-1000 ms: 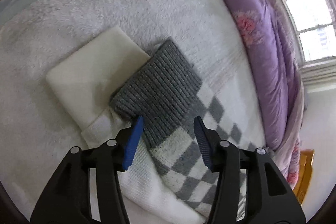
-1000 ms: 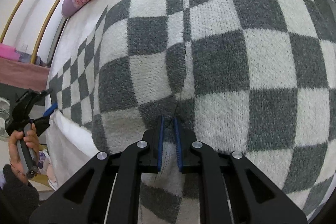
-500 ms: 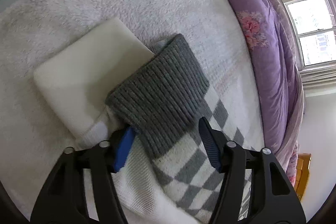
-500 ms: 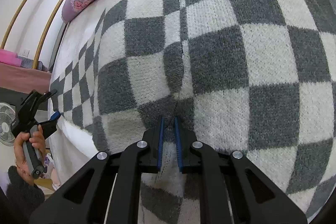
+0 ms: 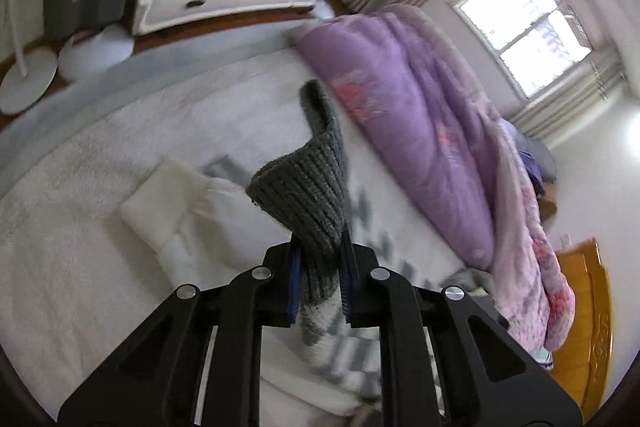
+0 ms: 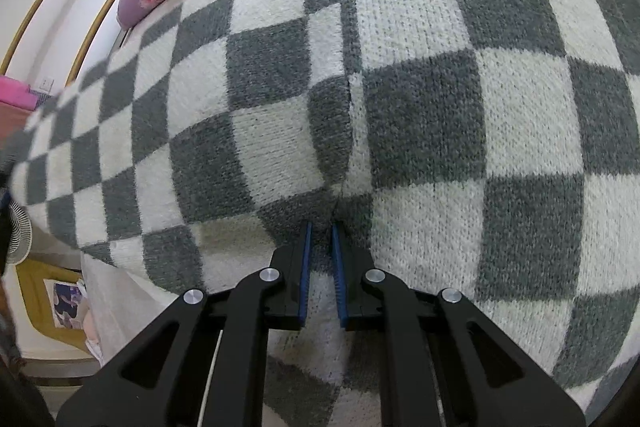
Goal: Fold large clothes
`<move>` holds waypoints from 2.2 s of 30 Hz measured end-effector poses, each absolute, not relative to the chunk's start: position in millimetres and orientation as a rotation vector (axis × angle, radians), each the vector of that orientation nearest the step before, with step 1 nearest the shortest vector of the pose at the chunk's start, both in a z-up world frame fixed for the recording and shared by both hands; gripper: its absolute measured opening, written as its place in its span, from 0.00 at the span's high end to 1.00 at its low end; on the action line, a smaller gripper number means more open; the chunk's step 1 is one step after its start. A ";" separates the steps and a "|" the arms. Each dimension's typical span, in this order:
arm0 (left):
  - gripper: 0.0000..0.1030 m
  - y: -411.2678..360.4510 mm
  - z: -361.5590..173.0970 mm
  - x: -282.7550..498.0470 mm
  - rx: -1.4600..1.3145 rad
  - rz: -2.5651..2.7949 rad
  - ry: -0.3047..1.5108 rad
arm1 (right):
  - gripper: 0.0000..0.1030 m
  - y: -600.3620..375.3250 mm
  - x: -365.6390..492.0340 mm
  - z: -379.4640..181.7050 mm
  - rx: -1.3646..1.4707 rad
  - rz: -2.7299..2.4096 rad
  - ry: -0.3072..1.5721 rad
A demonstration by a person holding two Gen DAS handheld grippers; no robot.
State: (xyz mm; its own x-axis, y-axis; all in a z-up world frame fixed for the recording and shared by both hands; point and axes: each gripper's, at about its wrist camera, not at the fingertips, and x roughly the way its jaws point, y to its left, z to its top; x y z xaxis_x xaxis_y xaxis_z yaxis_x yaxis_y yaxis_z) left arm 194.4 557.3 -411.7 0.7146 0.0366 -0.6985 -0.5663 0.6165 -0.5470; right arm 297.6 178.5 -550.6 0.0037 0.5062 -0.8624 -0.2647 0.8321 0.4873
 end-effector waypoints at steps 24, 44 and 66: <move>0.85 17.7 -454.7 359.7 -0.405 0.002 0.997 | 0.80 -406.6 292.4 -467.6 0.428 0.023 1.196; 0.57 -117.4 -550.3 385.3 -0.147 -0.014 1.248 | 0.61 -633.2 293.5 -538.1 1.123 -0.294 1.013; 0.43 -62.3 -551.4 378.1 -0.497 -0.275 1.254 | 0.92 -537.7 325.1 -402.4 0.746 -0.044 0.740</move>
State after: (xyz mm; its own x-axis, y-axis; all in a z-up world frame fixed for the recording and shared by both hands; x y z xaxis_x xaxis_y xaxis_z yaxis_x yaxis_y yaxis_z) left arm 378.1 -62.3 -551.4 0.2978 -0.4617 -0.8355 -0.0695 0.8624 -0.5014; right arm 325.1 -537.7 -402.4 0.7496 0.2153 -0.6259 0.2880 0.7453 0.6013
